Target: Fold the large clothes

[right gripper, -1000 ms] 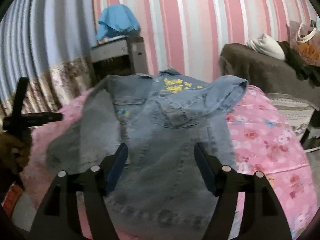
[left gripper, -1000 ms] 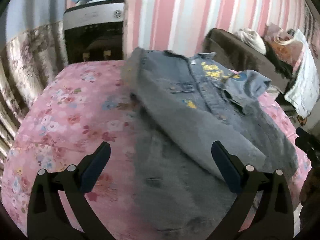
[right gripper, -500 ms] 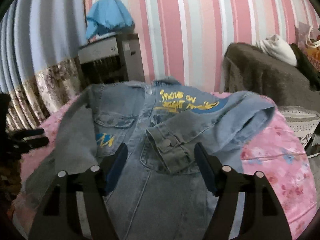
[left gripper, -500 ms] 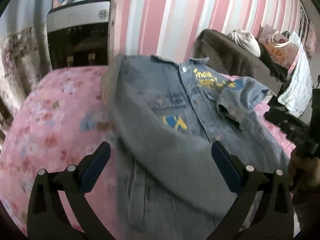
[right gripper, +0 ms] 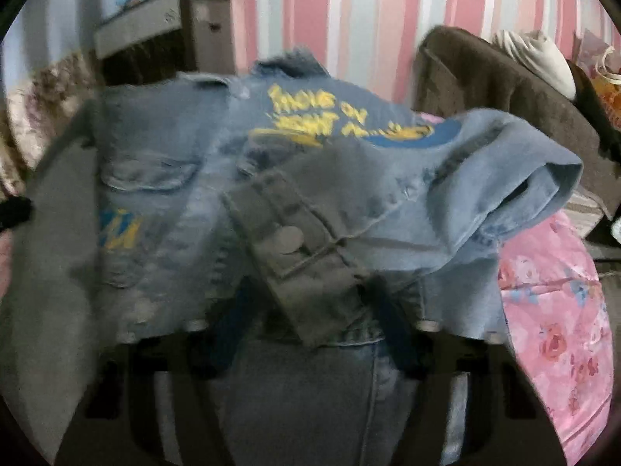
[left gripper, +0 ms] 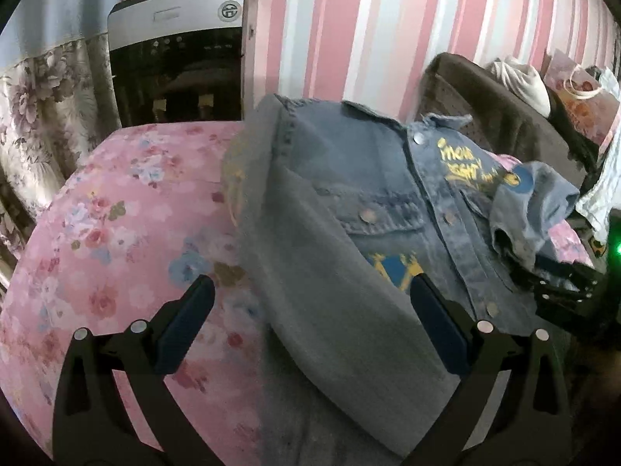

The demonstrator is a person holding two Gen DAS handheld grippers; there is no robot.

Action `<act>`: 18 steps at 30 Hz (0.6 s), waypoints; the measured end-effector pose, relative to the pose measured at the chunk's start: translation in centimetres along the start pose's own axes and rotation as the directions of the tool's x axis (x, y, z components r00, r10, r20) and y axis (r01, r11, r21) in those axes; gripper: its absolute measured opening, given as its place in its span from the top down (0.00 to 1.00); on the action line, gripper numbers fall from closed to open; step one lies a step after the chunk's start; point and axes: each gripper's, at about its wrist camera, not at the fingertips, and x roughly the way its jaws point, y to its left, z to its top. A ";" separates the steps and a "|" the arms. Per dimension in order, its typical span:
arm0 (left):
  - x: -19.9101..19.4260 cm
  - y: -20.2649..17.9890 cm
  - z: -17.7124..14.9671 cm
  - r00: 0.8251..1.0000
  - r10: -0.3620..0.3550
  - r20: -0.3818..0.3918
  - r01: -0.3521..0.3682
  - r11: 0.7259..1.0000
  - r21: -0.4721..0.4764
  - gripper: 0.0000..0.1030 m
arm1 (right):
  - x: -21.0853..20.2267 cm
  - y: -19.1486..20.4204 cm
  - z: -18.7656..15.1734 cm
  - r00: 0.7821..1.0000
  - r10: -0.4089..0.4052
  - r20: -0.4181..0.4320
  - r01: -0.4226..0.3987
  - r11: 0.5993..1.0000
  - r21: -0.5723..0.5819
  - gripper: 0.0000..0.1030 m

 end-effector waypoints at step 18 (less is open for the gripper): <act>-3.0 8.2 4.2 0.992 0.059 0.111 -0.053 0.997 -0.061 0.03 | -2.0 11.8 8.6 0.930 0.344 0.128 -0.351 0.935 0.045 0.82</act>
